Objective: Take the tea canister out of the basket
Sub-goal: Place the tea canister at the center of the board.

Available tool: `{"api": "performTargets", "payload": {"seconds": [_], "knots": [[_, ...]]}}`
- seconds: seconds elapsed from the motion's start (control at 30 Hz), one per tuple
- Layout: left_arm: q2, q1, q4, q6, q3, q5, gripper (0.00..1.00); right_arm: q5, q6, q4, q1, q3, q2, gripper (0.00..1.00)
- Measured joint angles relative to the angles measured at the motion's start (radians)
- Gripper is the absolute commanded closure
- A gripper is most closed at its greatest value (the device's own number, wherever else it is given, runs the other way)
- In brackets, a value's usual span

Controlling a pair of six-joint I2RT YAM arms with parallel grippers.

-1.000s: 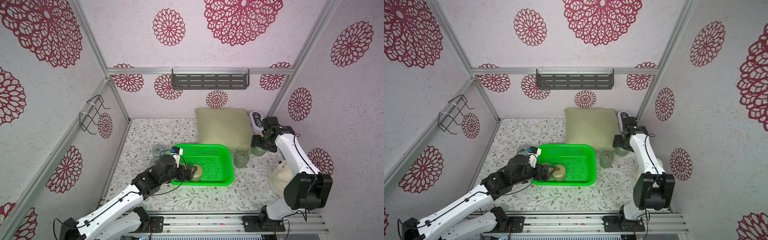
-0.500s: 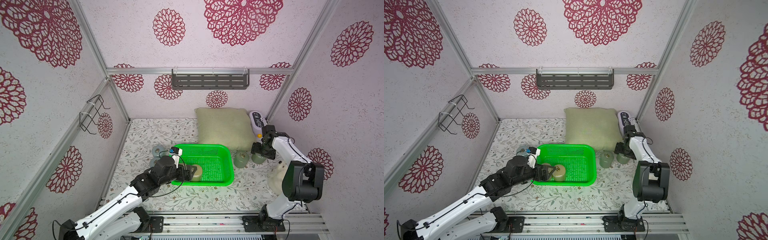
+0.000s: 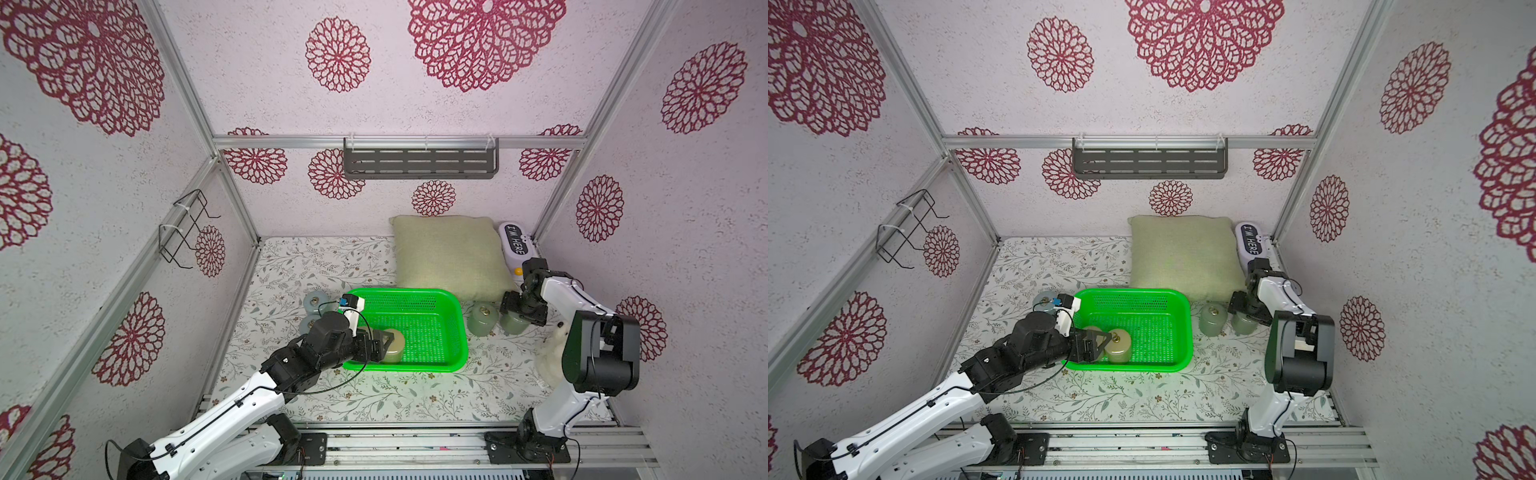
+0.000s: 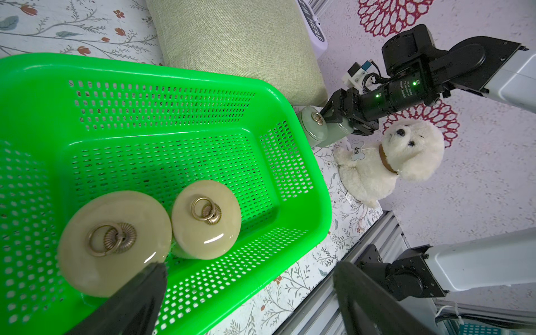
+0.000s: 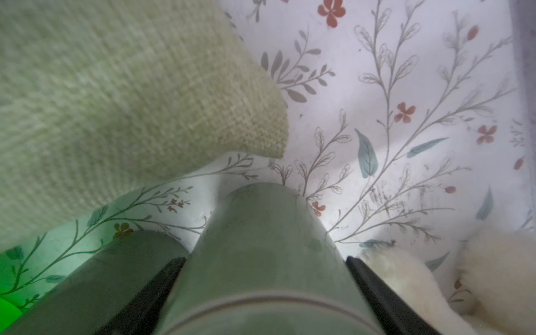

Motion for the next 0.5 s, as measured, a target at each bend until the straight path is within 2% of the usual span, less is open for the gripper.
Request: {"api": "performTargets", "payload": {"seconds": [0.33,0.5], "knots": [[0.000,0.000,0.000,0.000,0.000,-0.003,0.03,-0.006,0.000,0.008,0.000,-0.011,0.029,0.34],[-0.002,0.000,0.000,0.000,0.000,-0.004,0.03,-0.006,0.001,0.008,-0.001,-0.011,0.031,0.25]]}}
